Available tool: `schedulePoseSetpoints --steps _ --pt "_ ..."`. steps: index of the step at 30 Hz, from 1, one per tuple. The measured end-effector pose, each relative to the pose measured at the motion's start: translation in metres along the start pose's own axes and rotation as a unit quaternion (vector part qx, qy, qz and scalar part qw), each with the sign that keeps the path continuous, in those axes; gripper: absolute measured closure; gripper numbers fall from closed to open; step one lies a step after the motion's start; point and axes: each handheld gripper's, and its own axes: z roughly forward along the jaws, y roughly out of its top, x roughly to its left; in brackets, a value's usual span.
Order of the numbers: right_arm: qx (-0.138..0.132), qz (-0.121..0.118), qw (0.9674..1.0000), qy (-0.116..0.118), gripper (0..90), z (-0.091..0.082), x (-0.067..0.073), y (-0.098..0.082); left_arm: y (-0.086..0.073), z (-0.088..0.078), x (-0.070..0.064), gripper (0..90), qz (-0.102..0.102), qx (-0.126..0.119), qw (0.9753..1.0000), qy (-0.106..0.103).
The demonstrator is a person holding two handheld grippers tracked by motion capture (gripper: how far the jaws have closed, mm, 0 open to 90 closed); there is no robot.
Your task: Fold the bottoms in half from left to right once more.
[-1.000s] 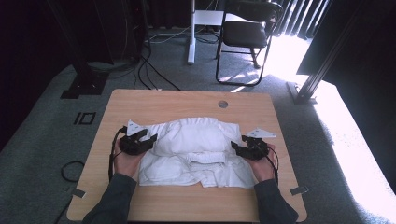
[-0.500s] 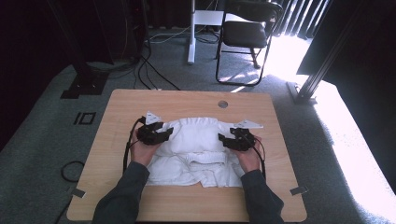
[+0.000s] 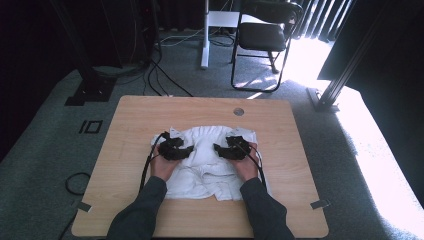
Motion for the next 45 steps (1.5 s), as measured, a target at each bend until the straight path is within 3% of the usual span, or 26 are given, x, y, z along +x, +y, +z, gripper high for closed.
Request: schedulePoseSetpoints --steps 2,6,10,15,18,22,24,27,29,30,31,33,34,35,36,37,41,42,45 --pt "0.014 -0.003 0.9999 -0.009 42.8 0.005 0.003 -0.003 -0.005 0.005 0.000 48.6 0.005 0.004 1.0000 0.005" --pt "0.041 -0.019 0.9984 -0.032 43.5 0.011 0.003 -0.013 -0.014 0.008 0.008 48.8 -0.009 -0.002 0.9999 -0.009" --pt "0.043 0.012 0.9988 -0.018 43.4 0.008 -0.007 -0.022 -0.017 -0.001 0.013 47.2 -0.022 -0.008 0.9997 -0.011" --pt "0.053 0.009 0.9985 -0.012 41.8 0.003 -0.010 -0.021 -0.017 -0.025 0.023 43.8 -0.040 -0.034 0.9986 0.002" --pt "0.043 -0.008 0.9990 -0.014 38.1 -0.002 -0.006 -0.016 -0.020 -0.046 0.030 40.0 -0.064 -0.054 0.9963 0.021" --pt "0.015 -0.028 0.9988 -0.038 34.2 -0.011 0.004 -0.008 -0.028 -0.062 0.035 32.8 -0.096 -0.069 0.9919 0.046" --pt "-0.002 -0.034 0.9982 -0.050 33.6 -0.016 0.009 -0.003 -0.032 -0.070 0.038 30.8 -0.112 -0.082 0.9896 0.038" --pt "-0.032 -0.052 0.9974 -0.037 33.7 -0.021 0.017 0.003 -0.034 -0.082 0.040 30.2 -0.118 -0.099 0.9870 0.045" --pt "-0.035 -0.060 0.9971 -0.031 33.9 -0.020 0.021 0.005 -0.035 -0.086 0.042 30.1 -0.120 -0.102 0.9865 0.045" --pt "-0.036 -0.071 0.9965 -0.025 34.0 -0.018 0.024 0.006 -0.037 -0.091 0.046 30.1 -0.125 -0.098 0.9859 0.053" --pt "-0.029 -0.090 0.9955 -0.005 34.4 -0.010 0.031 0.008 -0.039 -0.092 0.049 30.1 -0.132 -0.088 0.9857 0.059" --pt "-0.012 -0.104 0.9945 -0.008 34.4 0.001 0.036 0.007 -0.045 -0.089 0.056 30.1 -0.148 -0.063 0.9856 0.053" --pt "-0.005 -0.104 0.9945 -0.007 34.4 0.006 0.037 0.006 -0.048 -0.086 0.058 30.0 -0.151 -0.045 0.9862 0.053" --pt "-0.005 -0.104 0.9945 -0.007 34.4 0.006 0.037 0.006 -0.048 -0.086 0.058 29.0 -0.151 -0.045 0.9862 0.053" --pt "0.002 -0.102 0.9948 -0.008 34.4 0.011 0.038 0.005 -0.054 -0.077 0.061 29.0 -0.159 -0.014 0.9856 0.055" --pt "0.020 -0.101 0.9945 -0.016 32.9 0.020 0.039 0.001 -0.057 -0.073 0.062 26.6 -0.165 -0.006 0.9847 0.057" --pt "0.032 -0.102 0.9940 -0.024 30.7 0.025 0.040 -0.003 -0.066 -0.060 0.066 24.1 -0.182 0.015 0.9818 0.053" --pt "0.038 -0.103 0.9935 -0.029 30.0 0.027 0.040 -0.005 -0.069 -0.052 0.067 24.1 -0.189 0.026 0.9800 0.057" --pt "0.046 -0.101 0.9930 -0.040 28.4 0.029 0.039 -0.010 -0.071 -0.047 0.067 20.2 -0.195 0.025 0.9786 0.061"
